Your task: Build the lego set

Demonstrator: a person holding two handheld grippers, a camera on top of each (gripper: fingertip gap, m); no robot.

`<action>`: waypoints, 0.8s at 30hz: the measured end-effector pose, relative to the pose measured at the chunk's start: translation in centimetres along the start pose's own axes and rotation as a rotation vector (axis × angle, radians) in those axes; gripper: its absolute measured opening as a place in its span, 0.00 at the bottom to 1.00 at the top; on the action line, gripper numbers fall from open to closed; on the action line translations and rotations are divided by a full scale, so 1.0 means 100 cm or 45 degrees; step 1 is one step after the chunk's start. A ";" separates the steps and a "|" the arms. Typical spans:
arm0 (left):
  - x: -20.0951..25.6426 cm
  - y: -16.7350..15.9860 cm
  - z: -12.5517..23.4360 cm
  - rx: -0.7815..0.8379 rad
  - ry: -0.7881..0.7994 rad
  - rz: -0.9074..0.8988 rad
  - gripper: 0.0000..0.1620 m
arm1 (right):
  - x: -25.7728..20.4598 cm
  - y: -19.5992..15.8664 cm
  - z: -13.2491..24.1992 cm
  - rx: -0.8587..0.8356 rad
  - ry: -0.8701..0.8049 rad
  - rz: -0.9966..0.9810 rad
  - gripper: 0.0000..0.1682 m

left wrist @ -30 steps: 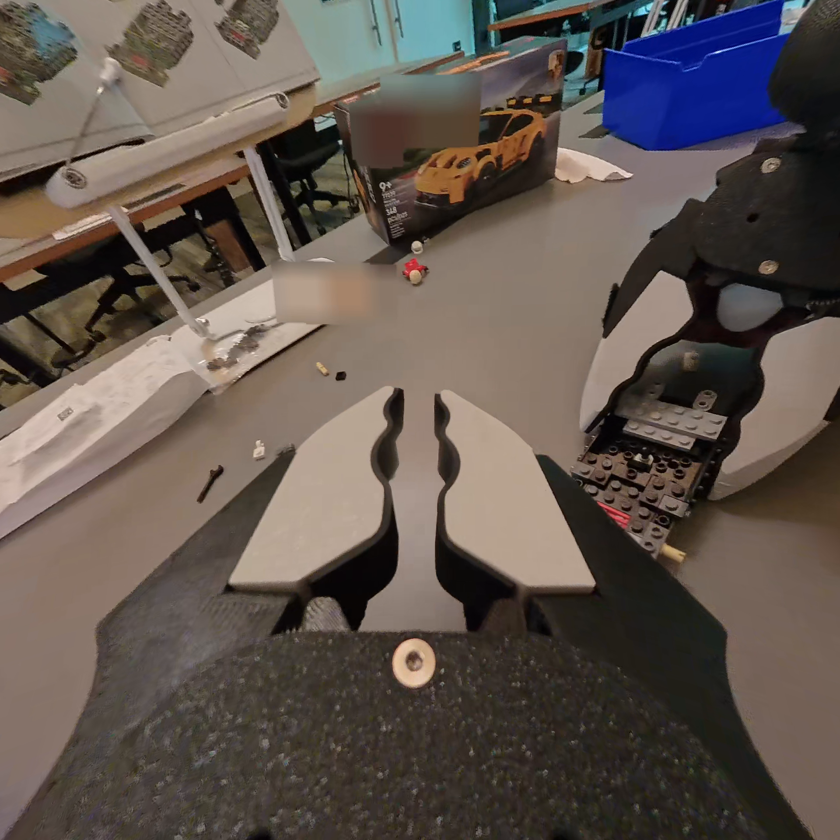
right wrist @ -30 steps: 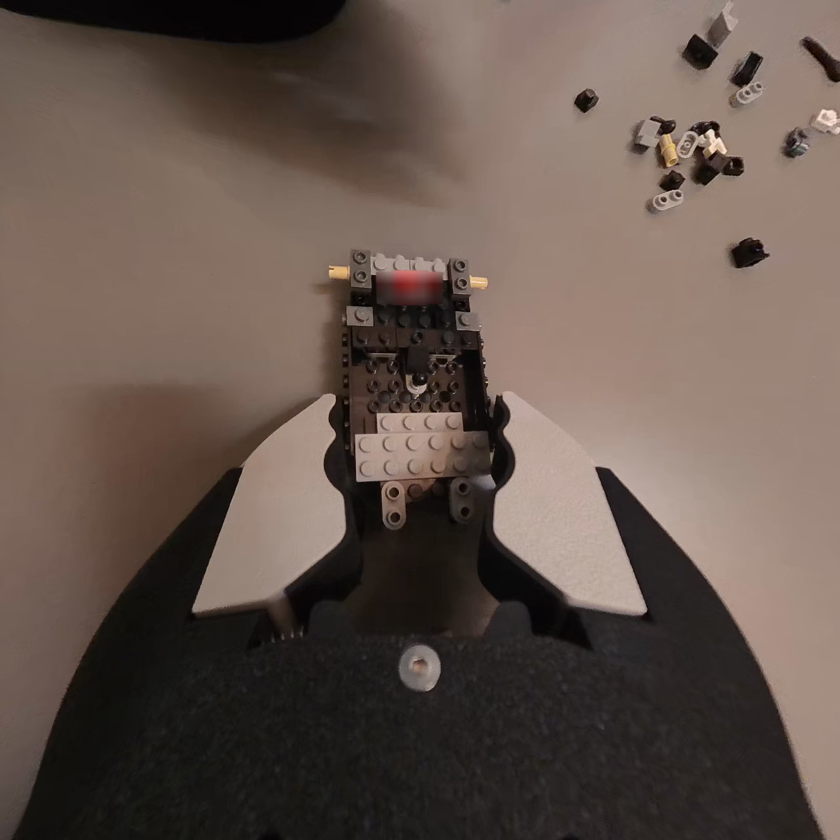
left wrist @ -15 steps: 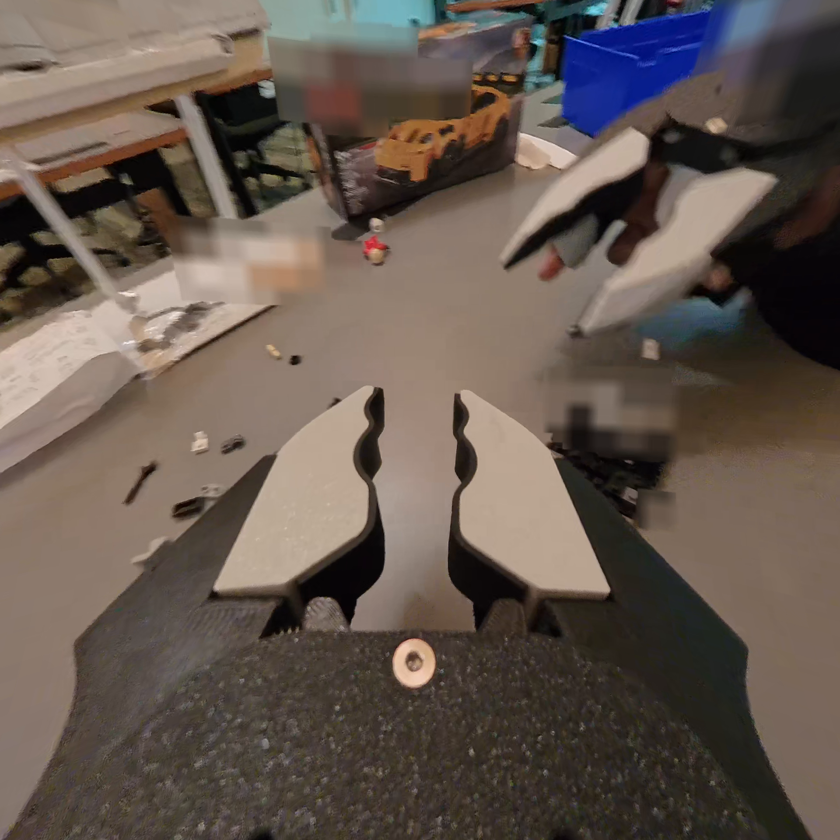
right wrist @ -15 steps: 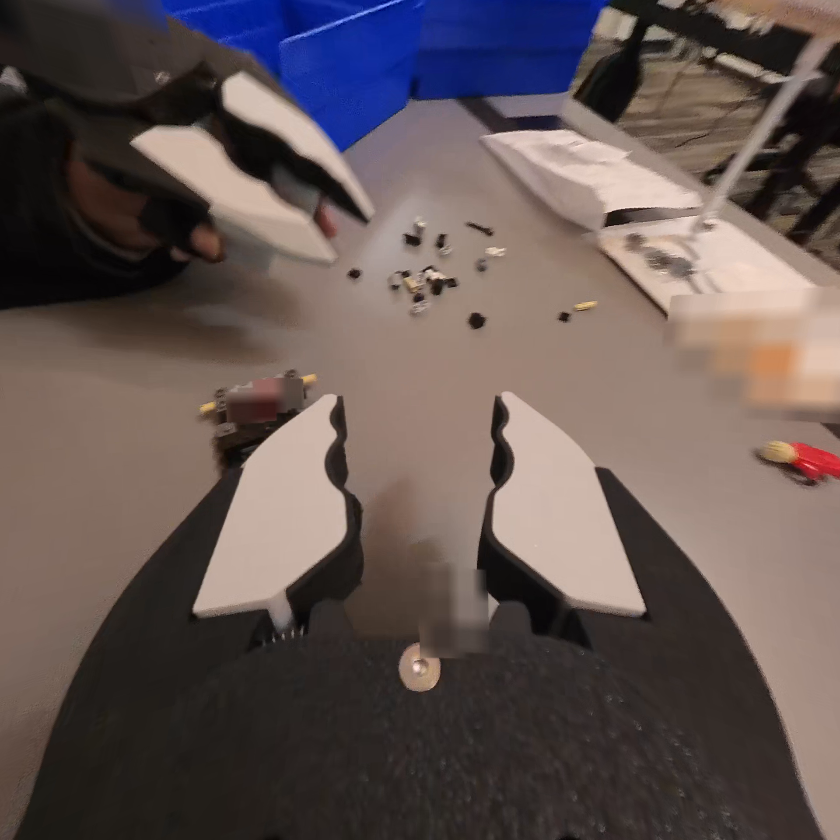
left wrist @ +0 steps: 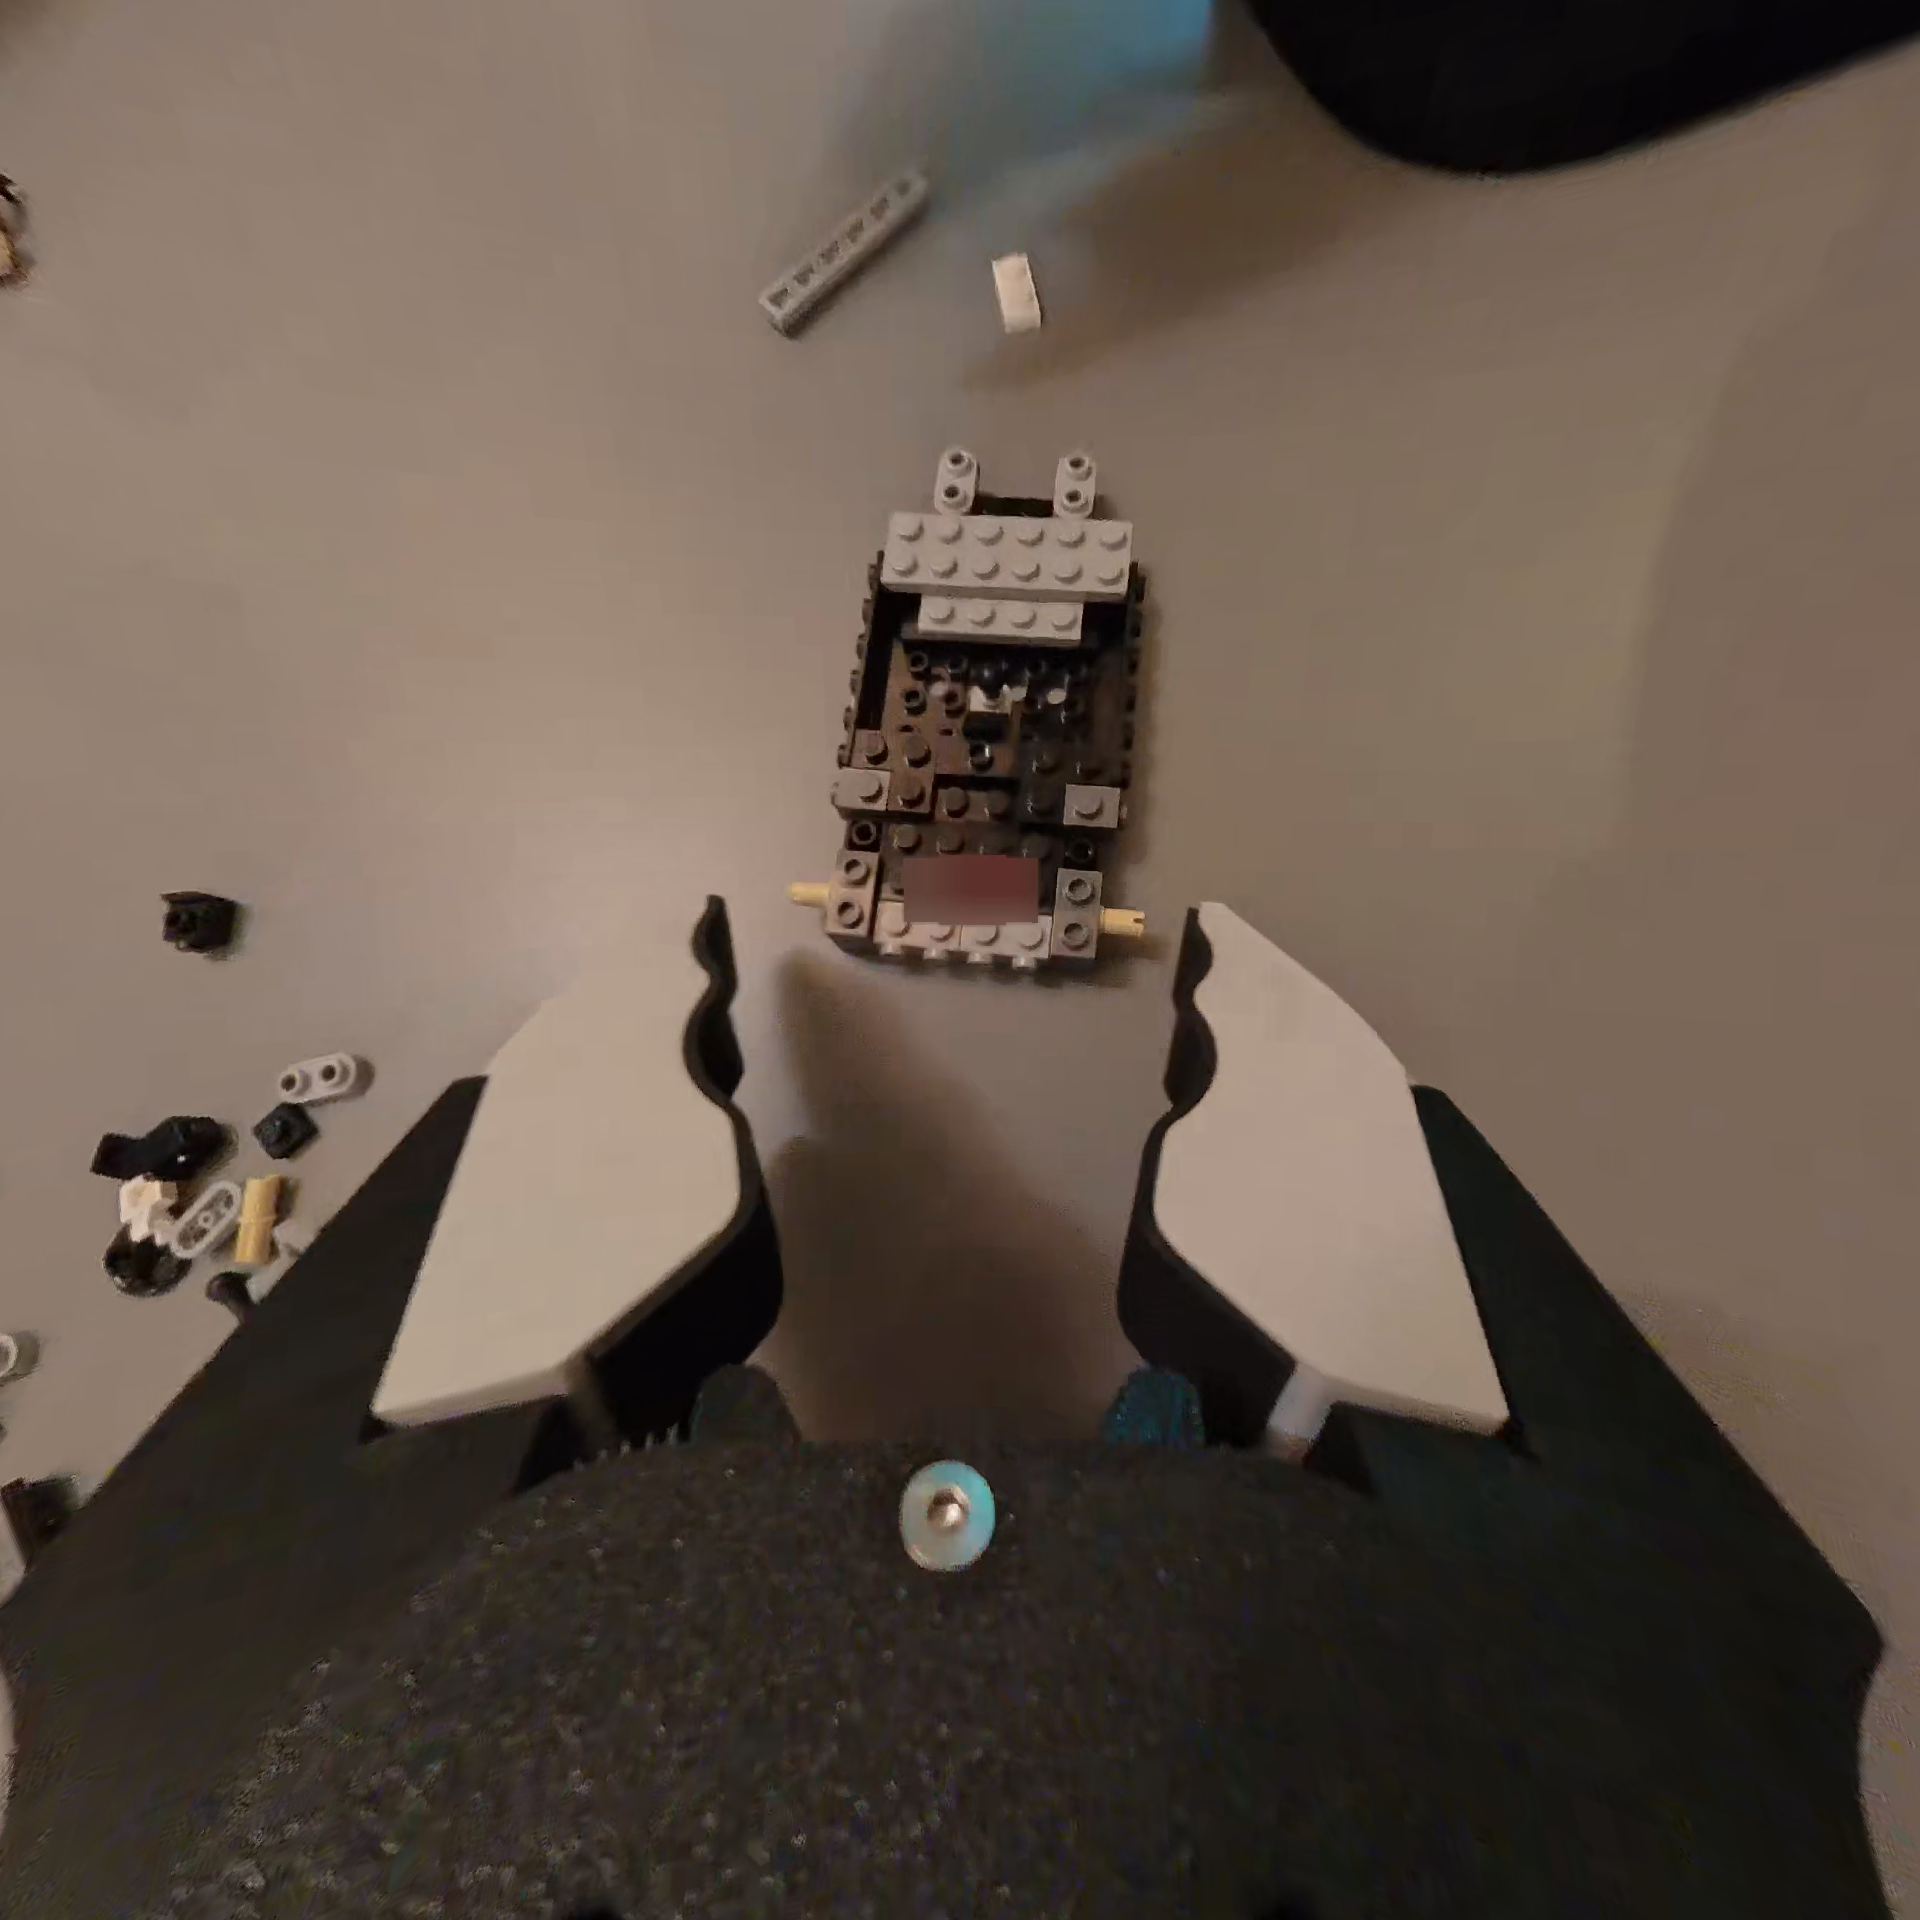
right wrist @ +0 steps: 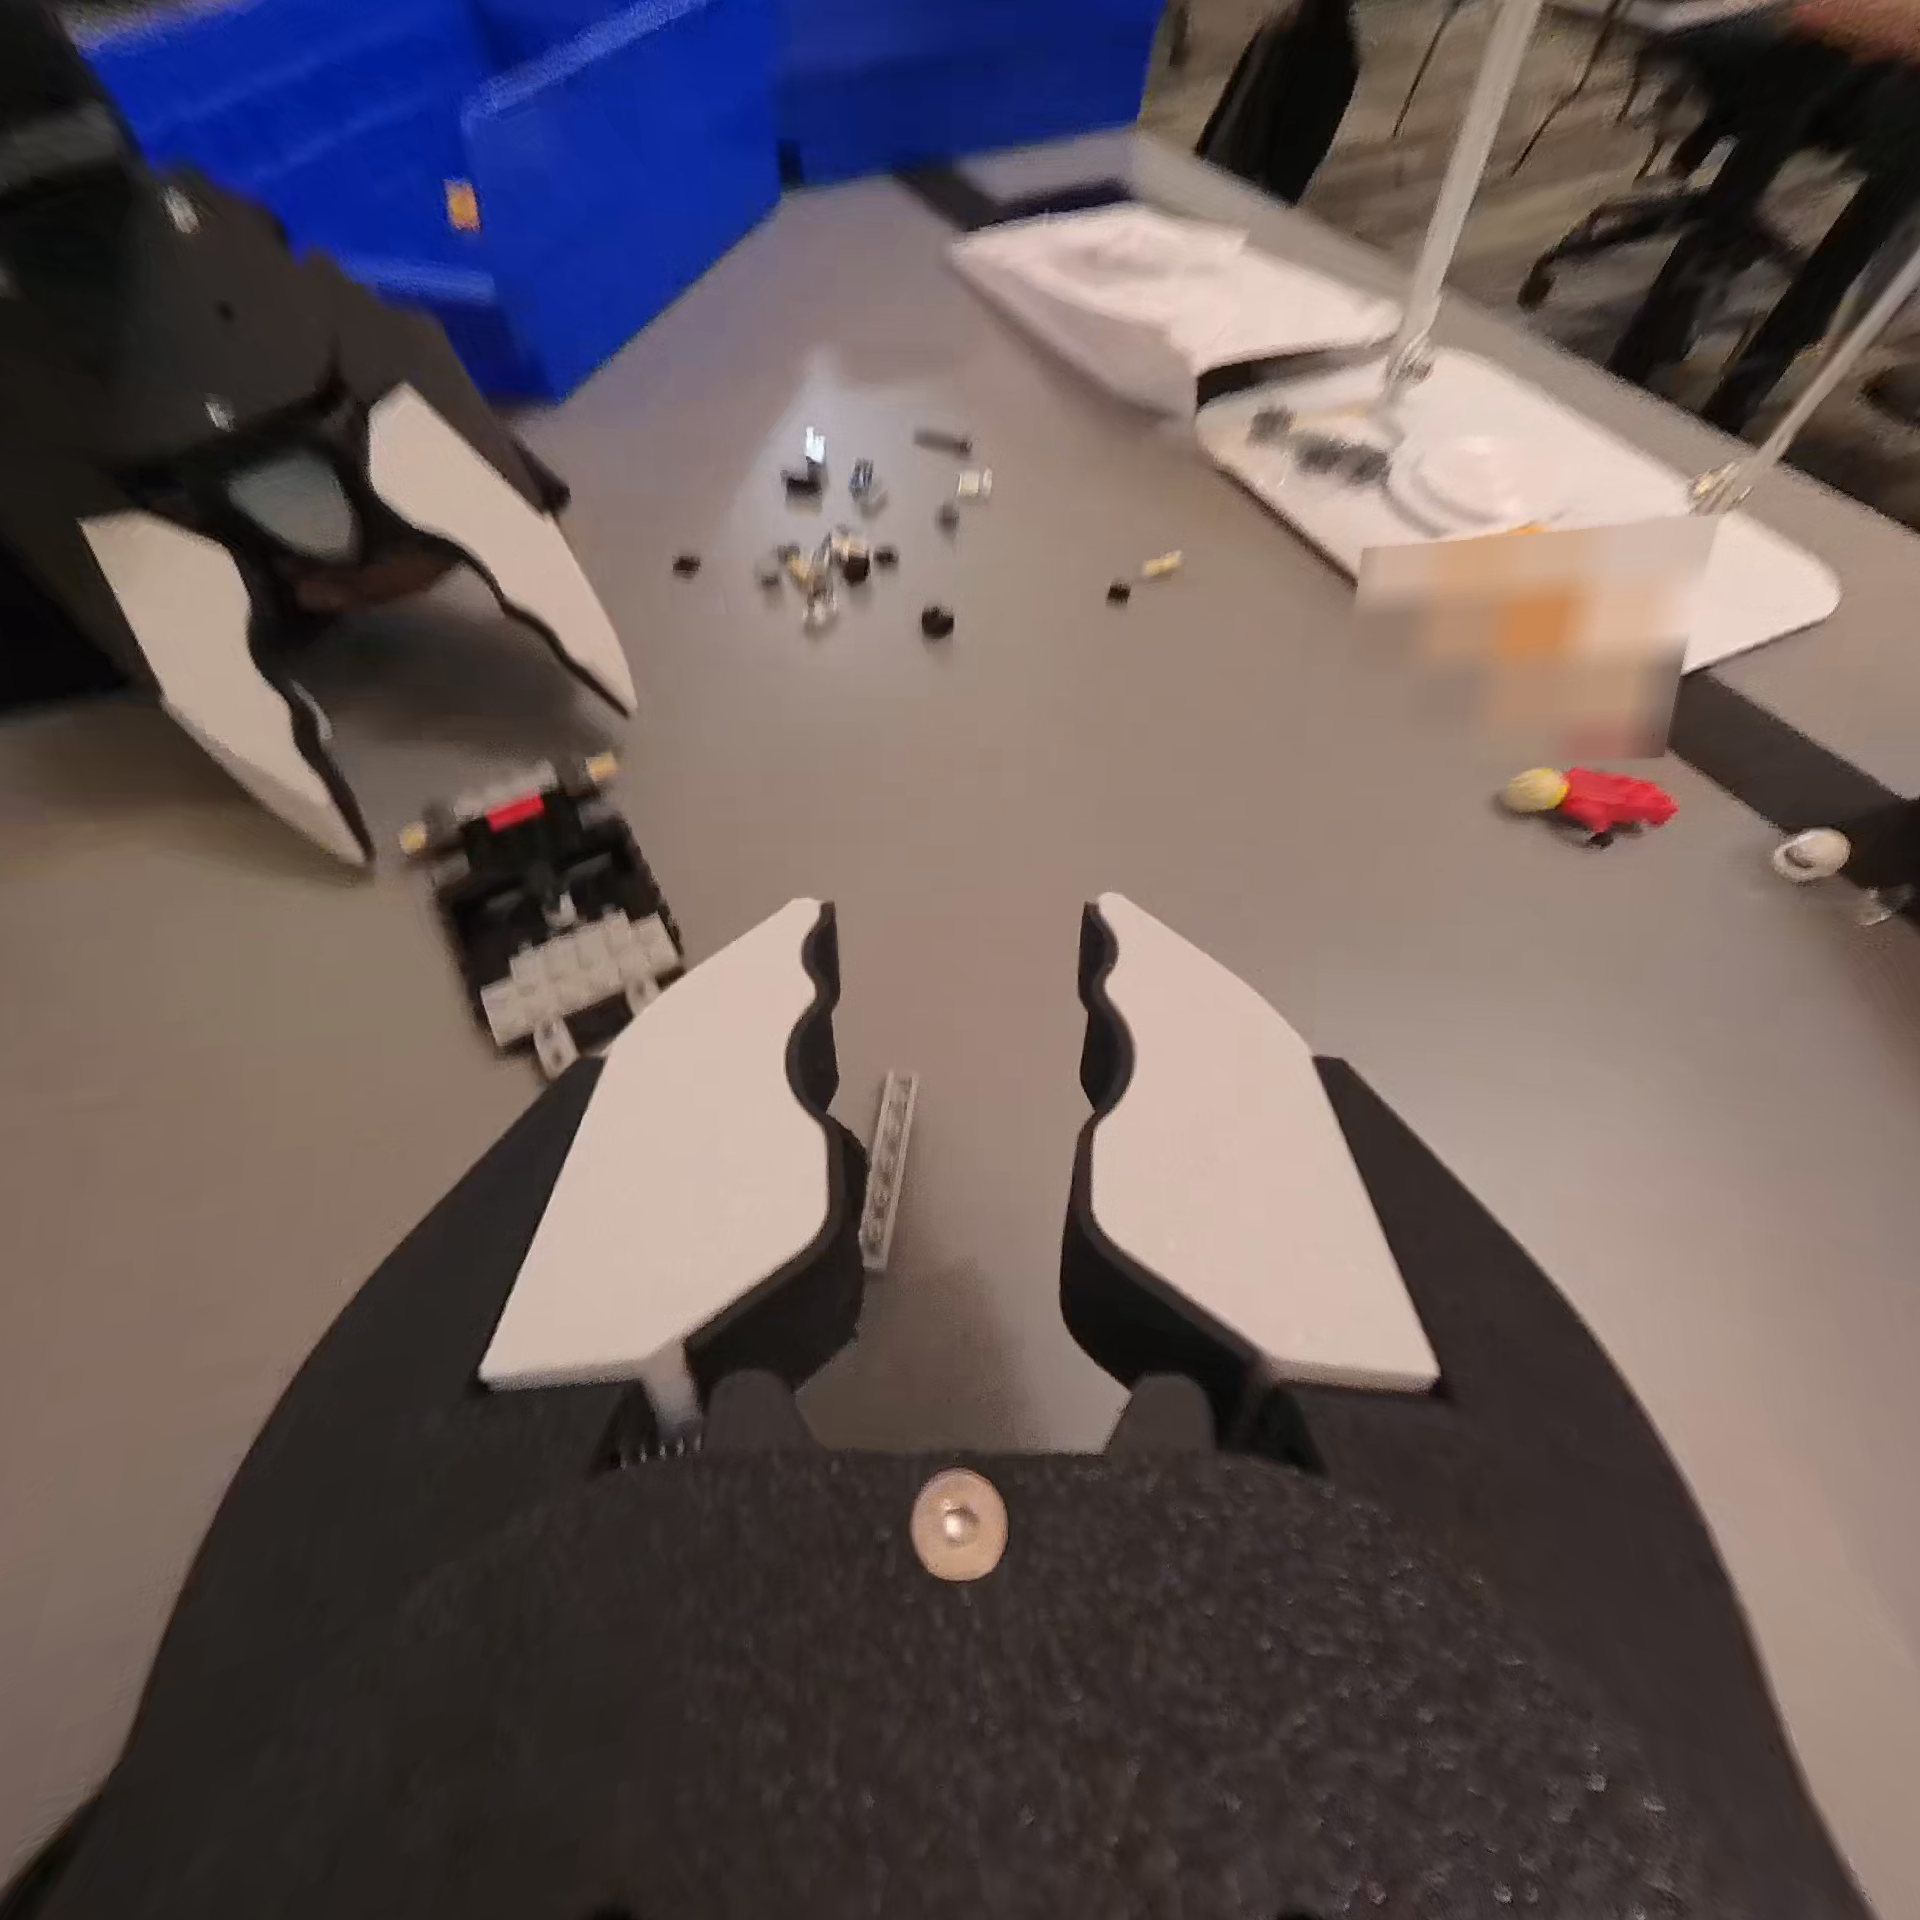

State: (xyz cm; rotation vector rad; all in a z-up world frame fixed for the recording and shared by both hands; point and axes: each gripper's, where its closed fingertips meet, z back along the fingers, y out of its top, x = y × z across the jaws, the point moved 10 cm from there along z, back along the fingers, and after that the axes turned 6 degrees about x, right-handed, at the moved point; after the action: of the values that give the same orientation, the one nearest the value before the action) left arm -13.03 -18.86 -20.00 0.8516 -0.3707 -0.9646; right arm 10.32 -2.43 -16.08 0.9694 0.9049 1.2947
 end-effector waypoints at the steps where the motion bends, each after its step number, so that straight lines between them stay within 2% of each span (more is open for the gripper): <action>1: 0.002 0.000 -0.003 -0.032 0.022 -0.019 0.46 | -0.002 -0.003 0.000 -0.066 0.003 0.035 0.26; 3: 0.005 0.003 -0.007 -0.049 0.068 -0.030 0.36 | -0.005 -0.008 0.002 -0.195 0.020 0.090 0.26; 8: 0.015 0.010 -0.014 -0.100 0.265 0.105 0.35 | -0.009 -0.021 0.004 -0.455 0.052 0.102 0.18; 12: 0.027 0.016 -0.020 -0.119 0.436 0.243 0.35 | -0.012 -0.027 0.001 -0.545 0.086 0.082 0.14; 14: 0.031 0.017 -0.021 -0.086 0.427 0.259 0.37 | -0.012 -0.030 -0.002 -0.572 0.087 0.083 0.14; 18: 0.028 0.022 -0.014 0.134 0.295 0.381 0.43 | -0.011 -0.038 -0.007 -0.594 0.106 0.065 0.14; 19: 0.026 0.023 -0.010 0.190 0.282 0.394 0.43 | -0.011 -0.038 -0.007 -0.593 0.114 0.059 0.12; 20: 0.024 0.025 -0.006 0.237 0.275 0.395 0.43 | -0.011 -0.039 -0.007 -0.591 0.115 0.066 0.05; 24: 0.015 0.032 0.007 0.277 0.300 0.238 0.39 | -0.013 -0.037 -0.007 -0.579 0.126 0.120 0.04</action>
State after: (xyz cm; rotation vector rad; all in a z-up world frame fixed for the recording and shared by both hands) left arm -10.79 -19.54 -17.19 1.0959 -0.3489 -0.6494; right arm 10.87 -3.77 -19.83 0.5999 0.6027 1.5540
